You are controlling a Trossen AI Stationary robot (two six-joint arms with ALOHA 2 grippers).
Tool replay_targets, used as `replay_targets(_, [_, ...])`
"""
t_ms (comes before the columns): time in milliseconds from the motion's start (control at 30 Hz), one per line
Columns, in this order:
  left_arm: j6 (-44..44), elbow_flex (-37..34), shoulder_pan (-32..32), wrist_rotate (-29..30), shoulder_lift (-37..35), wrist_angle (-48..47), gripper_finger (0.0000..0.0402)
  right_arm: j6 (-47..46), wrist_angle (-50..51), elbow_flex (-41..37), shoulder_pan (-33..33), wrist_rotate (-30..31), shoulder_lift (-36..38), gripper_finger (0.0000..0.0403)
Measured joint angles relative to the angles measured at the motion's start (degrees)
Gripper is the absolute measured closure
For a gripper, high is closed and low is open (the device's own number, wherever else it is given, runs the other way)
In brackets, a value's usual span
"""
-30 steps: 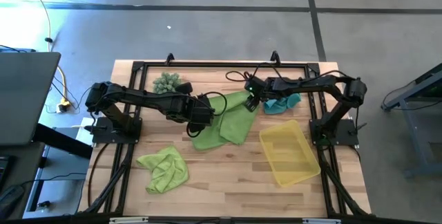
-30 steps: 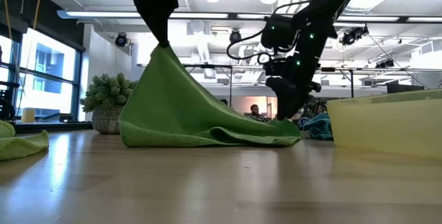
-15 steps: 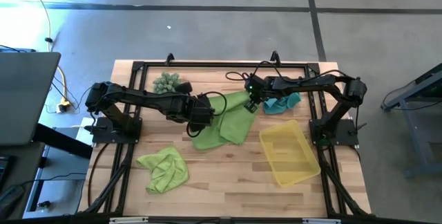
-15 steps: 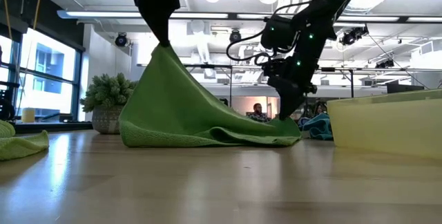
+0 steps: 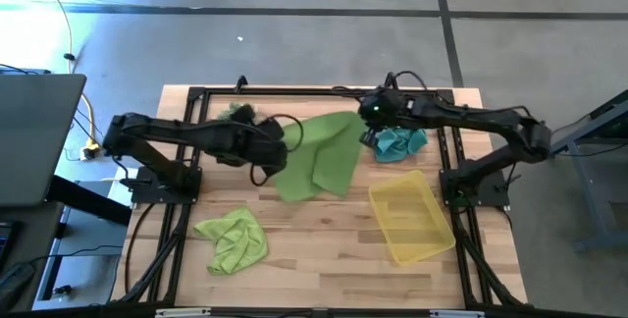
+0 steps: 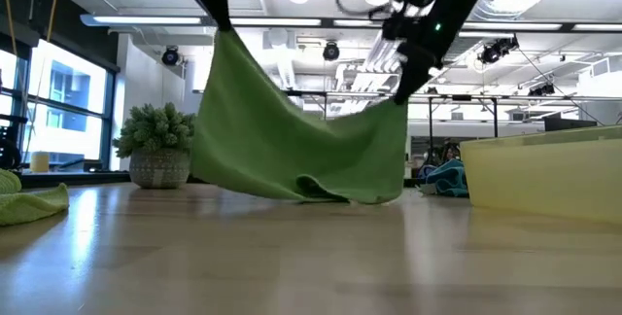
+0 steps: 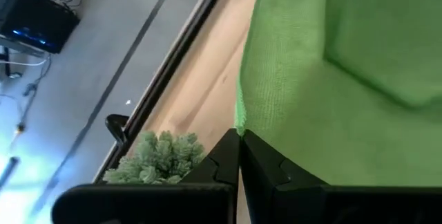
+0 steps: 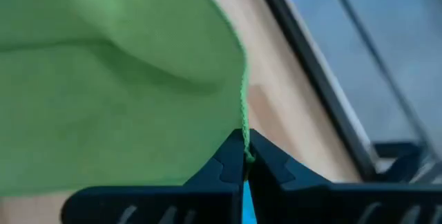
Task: Roll microfiber towels into tight, uniform cylinder then place into a basket
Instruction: Fold the green cloth
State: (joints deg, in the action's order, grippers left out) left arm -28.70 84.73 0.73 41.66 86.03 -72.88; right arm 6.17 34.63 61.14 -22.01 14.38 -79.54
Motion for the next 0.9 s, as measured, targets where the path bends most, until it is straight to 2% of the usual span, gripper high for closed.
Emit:
replay_targets(100, [-0.54,0.00,-0.02,2.14,-3.57,-0.26,0.0401,5.72,-1.85,0.00,-0.85,0.33,3.70,0.0402])
replay_targets(300, [-3.27,0.04,-0.02,11.31,-9.16,-0.22,0.0401,10.65,-13.66,0.02,-2.87,8.47,7.87,0.0402])
replay_targets(333, [-4.27,0.04,0.00,11.48,-9.78,-0.24,0.0401,10.65,-13.94,0.02,-2.92,7.54,8.42,0.0403])
replay_targets(400, [-6.19,0.03,-0.41,8.89,-10.57,-0.22,0.0401,10.40,-12.18,0.02,-2.56,1.41,9.71,0.0403])
replay_targets(533, [-8.58,-0.02,-4.22,-2.11,-10.20,-0.09,0.0402,8.61,-3.26,0.02,-1.14,-14.87,12.29,0.0403])
replay_targets(600, [-8.67,0.07,-6.94,-7.69,-9.53,0.88,0.0402,8.29,0.69,0.02,-0.26,-20.46,13.58,0.0403])
replay_targets(667, [-8.69,-0.07,-10.27,-10.27,-8.93,1.14,0.0402,9.34,2.80,0.02,0.69,-23.96,14.58,0.0403])
replay_targets(767, [-8.94,0.00,-13.91,-7.32,-8.04,0.44,0.0402,12.13,1.39,0.01,1.86,-23.63,15.64,0.0403])
replay_targets(900, [-11.92,0.02,-15.12,0.77,-8.36,-2.57,0.0402,12.97,-6.06,0.02,1.69,-16.27,14.92,0.0403])
